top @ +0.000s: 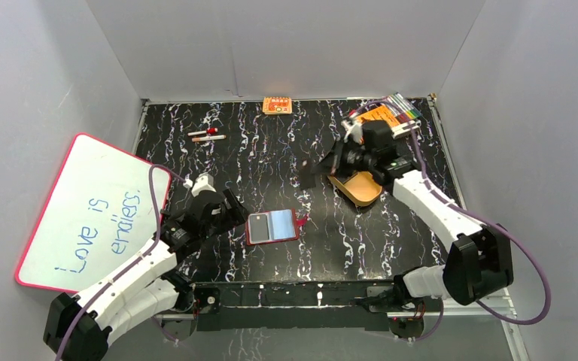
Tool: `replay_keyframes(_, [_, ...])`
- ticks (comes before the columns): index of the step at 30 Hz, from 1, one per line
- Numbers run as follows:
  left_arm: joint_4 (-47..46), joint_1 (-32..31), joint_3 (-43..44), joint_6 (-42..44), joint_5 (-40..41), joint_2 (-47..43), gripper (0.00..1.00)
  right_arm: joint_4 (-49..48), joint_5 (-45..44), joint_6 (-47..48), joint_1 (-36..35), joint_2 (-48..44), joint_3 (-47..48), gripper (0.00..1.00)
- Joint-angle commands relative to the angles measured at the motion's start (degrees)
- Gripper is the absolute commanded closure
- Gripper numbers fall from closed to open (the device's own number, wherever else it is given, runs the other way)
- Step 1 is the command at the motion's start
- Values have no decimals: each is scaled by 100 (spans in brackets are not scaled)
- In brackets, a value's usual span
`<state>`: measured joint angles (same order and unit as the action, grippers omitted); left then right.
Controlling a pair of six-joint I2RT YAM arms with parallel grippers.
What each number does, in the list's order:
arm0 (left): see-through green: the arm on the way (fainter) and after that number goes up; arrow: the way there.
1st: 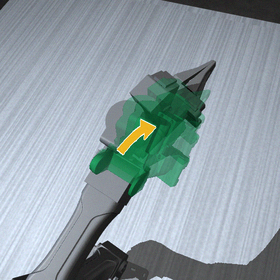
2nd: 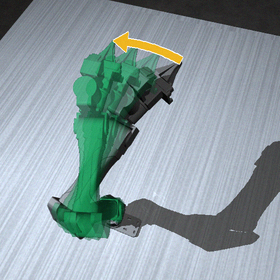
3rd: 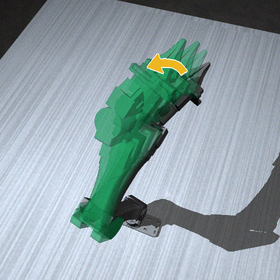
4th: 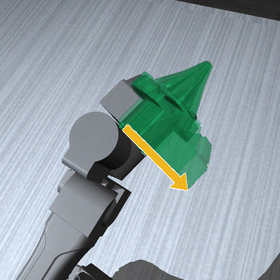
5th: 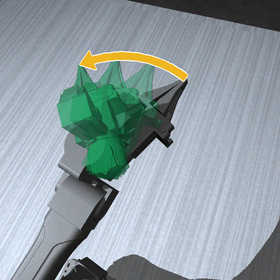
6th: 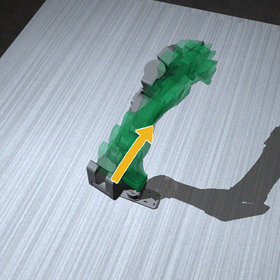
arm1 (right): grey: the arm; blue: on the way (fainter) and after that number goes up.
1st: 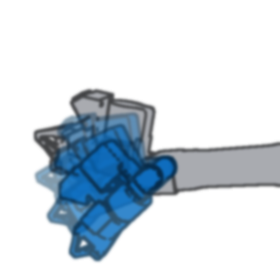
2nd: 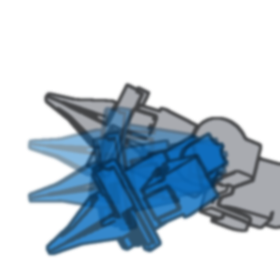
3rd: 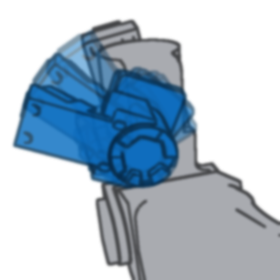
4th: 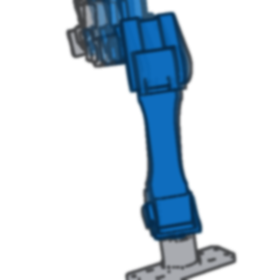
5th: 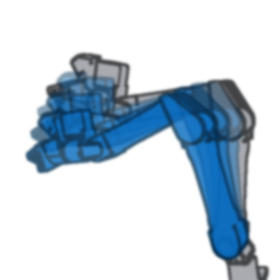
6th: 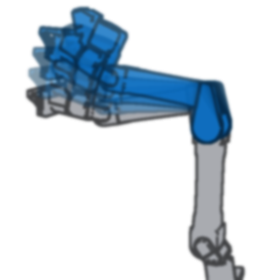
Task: Put the credit cards into the card holder
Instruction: Insert the credit card into the card holder.
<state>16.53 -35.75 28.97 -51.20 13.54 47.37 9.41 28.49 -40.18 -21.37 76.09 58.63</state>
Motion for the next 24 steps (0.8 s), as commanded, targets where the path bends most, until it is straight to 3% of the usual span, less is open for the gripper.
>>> replay_keyframes(1, [-564, 16, -164, 145, -670, -11, 30, 519, 487, 1147, -710, 137, -260, 100])
replay_keyframes(9, [-1126, 15, -164, 243, -1201, 604, 33, -49, 493, 825, -1216, 792, -922, 100])
replay_keyframes(24, [-963, 15, -258, 138, -719, 1102, 35, -128, 256, 534, -1247, 1308, -1147, 100])
